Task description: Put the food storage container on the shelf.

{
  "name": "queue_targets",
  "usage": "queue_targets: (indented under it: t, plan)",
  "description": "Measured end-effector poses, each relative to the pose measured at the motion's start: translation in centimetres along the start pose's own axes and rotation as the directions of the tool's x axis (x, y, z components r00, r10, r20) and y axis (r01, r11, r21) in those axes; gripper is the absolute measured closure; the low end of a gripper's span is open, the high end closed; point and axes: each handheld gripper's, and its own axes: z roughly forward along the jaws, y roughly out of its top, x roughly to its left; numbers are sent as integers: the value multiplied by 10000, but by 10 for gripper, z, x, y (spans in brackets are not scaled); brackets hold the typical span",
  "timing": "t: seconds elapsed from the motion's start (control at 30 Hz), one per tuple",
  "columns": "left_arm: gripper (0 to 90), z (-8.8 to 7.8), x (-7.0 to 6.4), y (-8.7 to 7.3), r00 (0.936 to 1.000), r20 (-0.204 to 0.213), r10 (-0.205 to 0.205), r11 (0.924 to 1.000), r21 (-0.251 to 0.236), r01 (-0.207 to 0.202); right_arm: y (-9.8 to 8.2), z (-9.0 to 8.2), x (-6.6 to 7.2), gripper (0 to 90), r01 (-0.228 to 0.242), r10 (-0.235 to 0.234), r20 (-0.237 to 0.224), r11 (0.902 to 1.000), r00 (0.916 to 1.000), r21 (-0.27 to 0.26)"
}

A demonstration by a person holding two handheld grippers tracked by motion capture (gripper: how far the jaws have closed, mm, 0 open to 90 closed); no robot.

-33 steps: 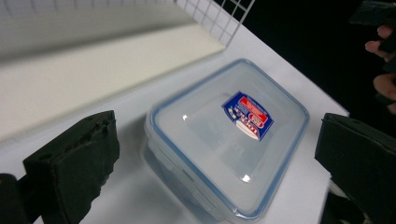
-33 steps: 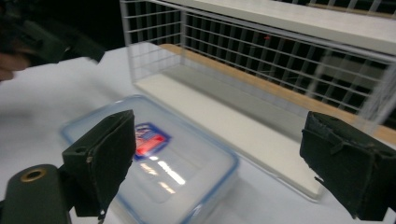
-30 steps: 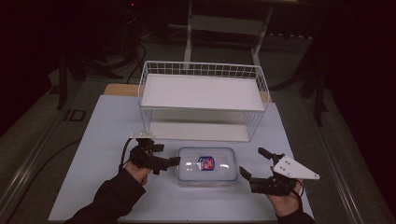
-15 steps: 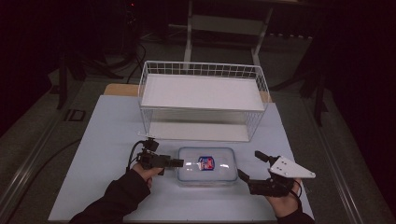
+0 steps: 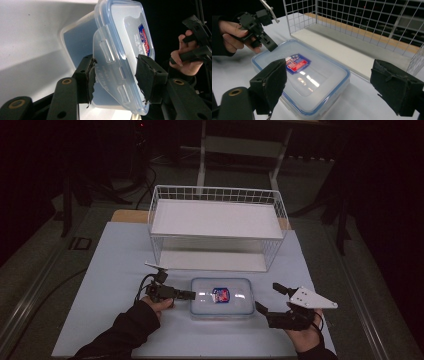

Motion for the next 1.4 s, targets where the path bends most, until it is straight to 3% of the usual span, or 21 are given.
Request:
queue_targets:
  t: [0.23, 0.33, 0.4, 0.57, 0.67, 0.77, 0.9, 0.97, 1.03, 1.07, 1.1, 1.17, 1.23, 1.27, 1.33, 1.4]
  plan:
    - [561, -4, -15, -6, 9955, -147, 933, 9956, -41, -933, -6, 7, -9, 163, -584, 602, -296, 9966, 9977, 576]
    - [572, -6, -18, -9, 9926, -140, 1208, 9926, -109, -1209, -10, 14, -16, 201, -901, 964, -532, 9899, 9939, 1095]
    - [575, -7, -21, -11, 9896, -179, 1428, 9897, -116, -1430, -14, 19, -22, 212, -1285, 1408, -796, 9813, 9868, 1432]
    - [582, -8, -27, -16, 9813, -302, 1902, 9816, -92, -1906, -23, 29, -32, 270, -2357, 2664, -1305, 9485, 9550, 2118]
    - [585, -9, -29, -18, 9768, -328, 2114, 9773, -82, -2118, -28, 31, -38, 329, -2919, 3319, -1574, 9279, 9301, 2320]
    - [588, -9, -31, -20, 9724, -377, 2301, 9731, -47, -2304, -31, 32, -44, 387, -3488, 3975, -1877, 9044, 8982, 2457]
    - [592, -10, -32, -22, 9715, -361, 2344, 9721, -31, -2347, -36, 35, -48, 436, -3861, 4456, -2106, 8818, 8701, 2709]
    - [592, -10, -33, -23, 9678, -398, 2484, 9686, 10, -2485, -39, 37, -49, 470, -3980, 4654, -2299, 8719, 8547, 2854]
    - [592, -10, -35, -23, 9653, -433, 2574, 9662, 17, -2576, -40, 39, -49, 497, -3985, 4748, -2407, 8650, 8465, 3048]
    - [592, -10, -35, -23, 9653, -433, 2574, 9662, 17, -2576, -40, 39, -49, 497, -3985, 4748, -2407, 8650, 8465, 3048]
    - [592, -10, -35, -23, 9665, -451, 2526, 9675, 7, -2528, -41, 42, -48, 542, -4058, 4962, -2686, 8529, 8256, 3284]
    - [591, -10, -34, -24, 9676, -464, 2480, 9687, -33, -2484, -41, 42, -47, 583, -3946, 4855, -2708, 8584, 8312, 3277]
    - [591, -10, -35, -26, 9640, -495, 2612, 9650, -104, -2620, -40, 40, -47, 607, -3976, 4877, -2675, 8571, 8310, 3275]
    - [591, -10, -36, -27, 9636, -502, 2625, 9646, -118, -2634, -41, 40, -48, 610, -4023, 4930, -2719, 8549, 8264, 3275]
    - [591, -10, -36, -28, 9619, -526, 2684, 9629, -152, -2695, -42, 40, -49, 610, -4263, 5247, -2767, 8361, 8051, 3451]
    - [591, -10, -36, -28, 9622, -542, 2670, 9633, -135, -2681, -44, 42, -50, 582, -4337, 5347, -2812, 8304, 7969, 3498]
